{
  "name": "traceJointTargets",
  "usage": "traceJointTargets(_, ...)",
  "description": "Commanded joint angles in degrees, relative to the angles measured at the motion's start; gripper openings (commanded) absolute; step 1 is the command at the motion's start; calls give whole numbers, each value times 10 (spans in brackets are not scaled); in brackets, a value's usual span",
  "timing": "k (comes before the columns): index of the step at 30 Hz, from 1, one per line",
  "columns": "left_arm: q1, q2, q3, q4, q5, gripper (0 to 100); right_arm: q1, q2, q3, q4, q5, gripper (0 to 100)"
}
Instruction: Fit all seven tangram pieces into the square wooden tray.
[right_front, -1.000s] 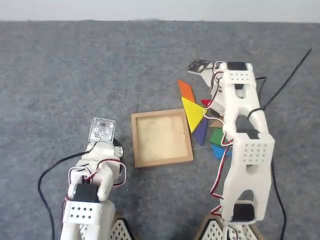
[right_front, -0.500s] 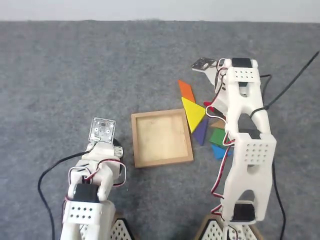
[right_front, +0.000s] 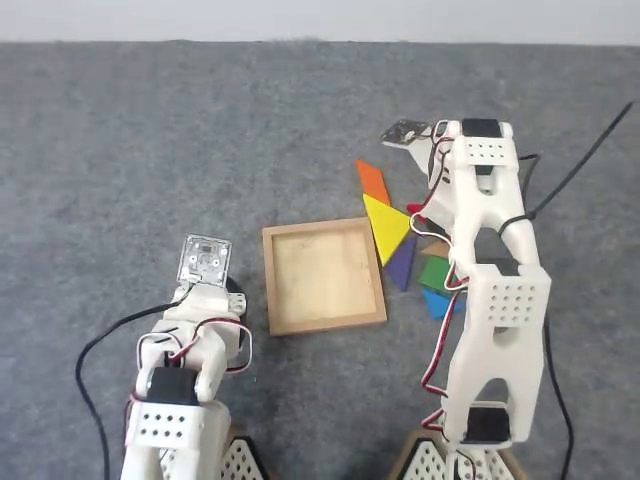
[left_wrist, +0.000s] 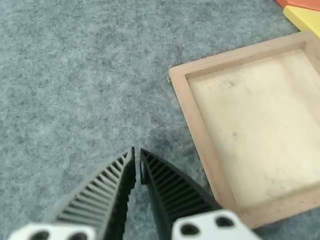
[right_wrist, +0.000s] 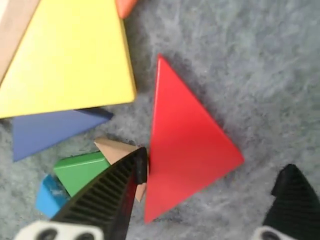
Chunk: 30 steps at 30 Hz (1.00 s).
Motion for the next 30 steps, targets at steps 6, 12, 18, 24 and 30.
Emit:
traceJointTargets(6, -3, -7, -5, 1, 3, 14, -3, 39, -29, -18, 14, 340)
traceJointTargets(12, -3, -7, -5, 1, 3, 14, 1, 49, -29, -14, 17, 321)
traceJointTargets(18, -3, -7, -5, 1, 3, 14, 2, 43, -29, -14, 13, 258)
traceJointTargets(24, -3, -7, -5, 1, 3, 14, 1, 20, -29, -6, 12, 257)
traceJointTargets(30, -3, -7, -5, 1, 3, 14, -2, -44, -29, 36, 11, 257)
